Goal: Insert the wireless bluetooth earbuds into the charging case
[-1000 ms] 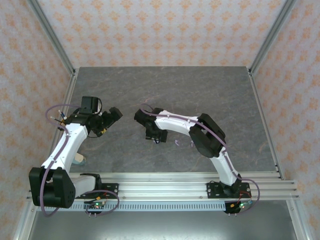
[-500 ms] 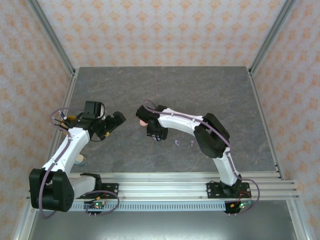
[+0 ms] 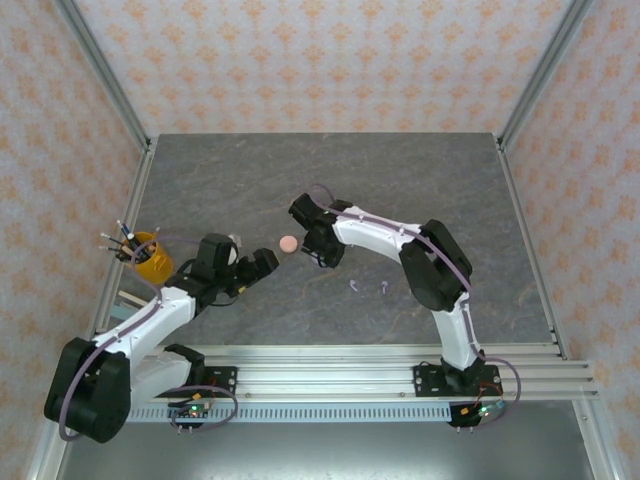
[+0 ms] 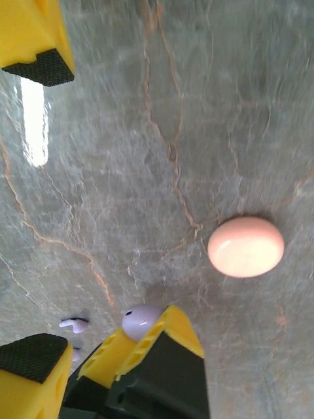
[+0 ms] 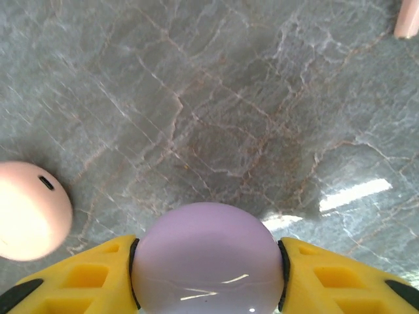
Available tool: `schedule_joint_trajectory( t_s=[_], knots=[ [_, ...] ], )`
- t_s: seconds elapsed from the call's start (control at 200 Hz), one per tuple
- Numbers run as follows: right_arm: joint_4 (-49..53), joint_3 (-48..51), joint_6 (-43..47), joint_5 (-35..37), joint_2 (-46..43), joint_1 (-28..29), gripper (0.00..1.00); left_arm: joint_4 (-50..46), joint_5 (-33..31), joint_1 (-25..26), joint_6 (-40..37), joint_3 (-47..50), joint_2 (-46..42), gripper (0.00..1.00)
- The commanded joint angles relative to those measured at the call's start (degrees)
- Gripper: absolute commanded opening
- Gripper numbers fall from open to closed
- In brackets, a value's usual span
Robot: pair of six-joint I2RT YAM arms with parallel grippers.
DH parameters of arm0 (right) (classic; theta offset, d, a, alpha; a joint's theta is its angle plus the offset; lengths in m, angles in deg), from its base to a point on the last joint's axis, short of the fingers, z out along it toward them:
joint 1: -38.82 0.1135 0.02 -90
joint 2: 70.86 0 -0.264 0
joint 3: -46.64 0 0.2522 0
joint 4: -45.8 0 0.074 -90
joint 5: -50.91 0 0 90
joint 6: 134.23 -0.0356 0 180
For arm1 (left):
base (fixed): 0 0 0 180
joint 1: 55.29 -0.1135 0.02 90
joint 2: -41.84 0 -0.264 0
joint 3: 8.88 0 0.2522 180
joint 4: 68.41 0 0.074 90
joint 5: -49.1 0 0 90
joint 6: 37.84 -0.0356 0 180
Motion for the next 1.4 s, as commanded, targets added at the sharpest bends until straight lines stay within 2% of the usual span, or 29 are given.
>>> schedule_joint_trajectory(
  t_s=[0.0, 0.24, 0.445, 0.616, 0.861, 1.391],
  knots=[
    [-2.91, 0.76, -3.21, -1.3, -2.02, -0.83, 0.48, 13.33, -4.24, 2.68, 1.57, 1.88, 2.23, 0.99],
    [-5.85, 1.52, -5.7, -3.78, -2.37, -2.43, 0.48, 28.31, -7.19, 6.74, 1.01, 3.48, 8.96, 0.97],
    [-8.19, 2.36, -7.56, -5.65, -2.52, -2.98, 0.48, 36.44, -7.78, 9.12, 0.52, 2.06, 15.37, 0.94],
    [-9.28, 2.83, -8.68, -6.86, -2.96, -3.23, 0.48, 41.9, -7.33, 10.72, 0.41, 0.37, 22.13, 0.86],
    [-9.67, 3.5, -9.3, -7.92, -3.95, -3.77, 0.48, 46.62, -7.27, 11.14, 0.71, -1.24, 27.5, 0.76],
    [-13.12, 5.0, -11.73, -10.99, -4.38, -4.21, 0.48, 50.76, -6.29, 11.98, 1.13, -5.04, 33.54, 0.63]
  ],
)
